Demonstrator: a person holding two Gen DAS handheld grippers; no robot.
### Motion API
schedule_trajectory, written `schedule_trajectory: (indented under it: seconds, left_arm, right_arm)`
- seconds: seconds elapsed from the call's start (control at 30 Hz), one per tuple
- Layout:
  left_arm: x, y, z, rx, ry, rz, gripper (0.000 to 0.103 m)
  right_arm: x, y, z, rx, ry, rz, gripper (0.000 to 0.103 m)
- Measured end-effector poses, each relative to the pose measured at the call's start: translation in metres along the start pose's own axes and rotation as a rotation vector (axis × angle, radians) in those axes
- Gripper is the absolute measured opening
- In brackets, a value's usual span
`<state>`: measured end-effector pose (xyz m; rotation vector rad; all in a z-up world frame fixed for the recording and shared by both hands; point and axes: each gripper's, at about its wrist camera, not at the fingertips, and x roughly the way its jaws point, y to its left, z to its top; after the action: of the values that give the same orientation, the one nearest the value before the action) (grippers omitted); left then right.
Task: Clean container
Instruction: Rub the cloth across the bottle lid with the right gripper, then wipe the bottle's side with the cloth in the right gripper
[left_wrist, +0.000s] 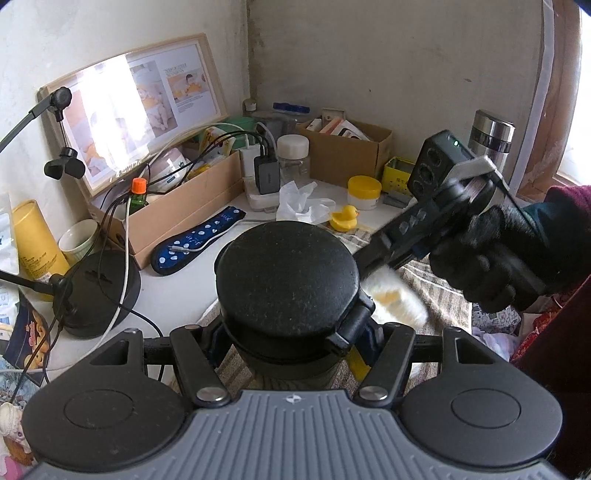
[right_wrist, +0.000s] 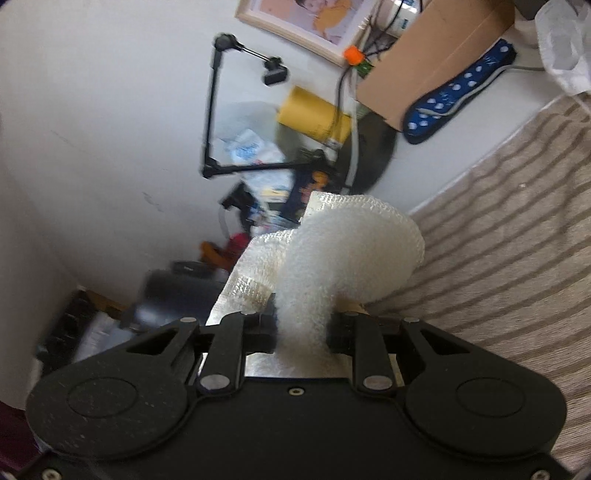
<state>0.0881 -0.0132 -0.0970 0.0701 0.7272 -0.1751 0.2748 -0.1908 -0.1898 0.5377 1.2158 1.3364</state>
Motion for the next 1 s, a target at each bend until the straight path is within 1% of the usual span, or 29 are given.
schedule_trajectory:
  seconds: [0.17, 0.27, 0.37, 0.43, 0.47, 0.5, 0.6, 0.67, 0.83, 0.93, 1.0]
  left_arm:
    - [0.000, -0.001, 0.001, 0.007, 0.002, -0.004, 0.064]
    - [0.002, -0.003, 0.002, 0.027, 0.006, -0.008, 0.064]
    - [0.005, -0.007, 0.005, 0.060, 0.012, -0.015, 0.064]
    - [0.008, -0.012, 0.008, 0.105, 0.019, -0.024, 0.065]
    - [0.009, -0.014, 0.010, 0.126, 0.023, -0.028, 0.065]
    - [0.011, -0.016, 0.011, 0.146, 0.027, -0.032, 0.065]
    - [0.014, -0.020, 0.016, 0.169, 0.044, -0.043, 0.065]
    - [0.016, -0.020, 0.017, 0.145, 0.065, -0.021, 0.065]
    - [0.021, -0.021, 0.014, 0.003, 0.148, 0.110, 0.067]
    - [0.017, -0.020, 0.014, -0.131, 0.160, 0.149, 0.067]
    - [0.014, -0.020, 0.014, -0.215, 0.141, 0.145, 0.067]
  right_arm:
    - [0.010, -0.009, -0.003, -0.058, 0.040, -0.118, 0.020]
    - [0.017, -0.013, -0.007, -0.115, 0.068, -0.204, 0.020]
    - [0.025, -0.014, -0.013, -0.205, 0.092, -0.290, 0.020]
    - [0.029, -0.010, -0.019, -0.291, 0.106, -0.346, 0.020]
    - [0.030, -0.008, -0.020, -0.319, 0.107, -0.360, 0.020]
    - [0.030, -0.008, -0.021, -0.333, 0.105, -0.366, 0.020]
    - [0.024, -0.013, -0.019, -0.300, 0.089, -0.353, 0.020]
    - [0.019, -0.016, -0.018, -0.264, 0.067, -0.332, 0.020]
    - [0.007, -0.013, -0.016, -0.211, 0.020, -0.277, 0.020]
    - [0.002, -0.004, -0.015, -0.201, -0.002, -0.236, 0.020]
    - [0.001, 0.002, -0.014, -0.203, -0.009, -0.211, 0.020]
